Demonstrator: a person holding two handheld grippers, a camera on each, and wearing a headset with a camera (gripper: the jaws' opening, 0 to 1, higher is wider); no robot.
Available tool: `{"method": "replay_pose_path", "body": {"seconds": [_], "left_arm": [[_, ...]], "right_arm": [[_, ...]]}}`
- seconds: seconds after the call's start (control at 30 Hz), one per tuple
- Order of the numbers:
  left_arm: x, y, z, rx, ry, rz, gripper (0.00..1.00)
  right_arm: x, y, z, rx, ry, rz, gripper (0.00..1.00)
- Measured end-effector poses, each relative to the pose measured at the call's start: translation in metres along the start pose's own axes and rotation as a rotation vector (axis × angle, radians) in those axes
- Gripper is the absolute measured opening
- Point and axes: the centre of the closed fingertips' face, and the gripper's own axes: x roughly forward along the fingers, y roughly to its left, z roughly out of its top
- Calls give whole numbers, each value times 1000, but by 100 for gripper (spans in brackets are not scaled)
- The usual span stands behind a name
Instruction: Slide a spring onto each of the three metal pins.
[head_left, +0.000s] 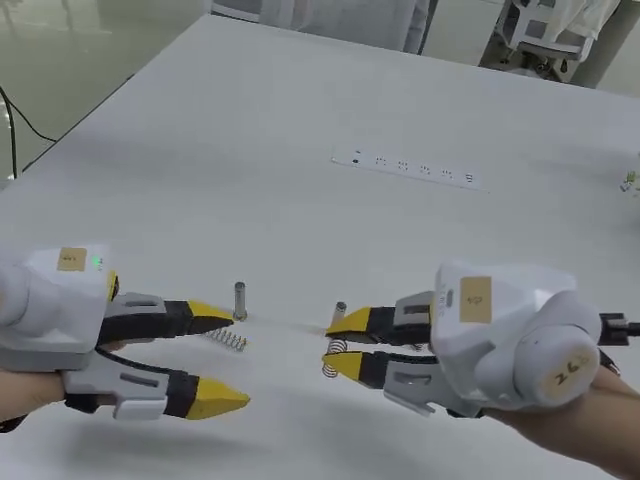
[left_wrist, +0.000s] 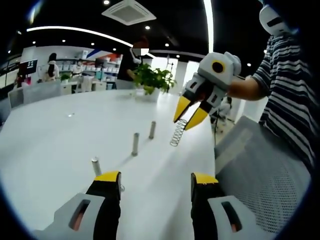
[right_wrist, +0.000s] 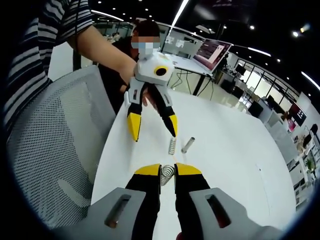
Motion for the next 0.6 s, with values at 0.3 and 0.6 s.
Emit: {"method": "replay_pose_path", "body": {"seconds": [0.3,0.6], "left_arm": [[-12,13,-2,-14,-14,71,70],[-20,22,-5,-32,-29,126,85]], "right_arm": [[-2,-5,-3,10,5,-14,7],[-3,-7,-4,16,6,-23,7]]}}
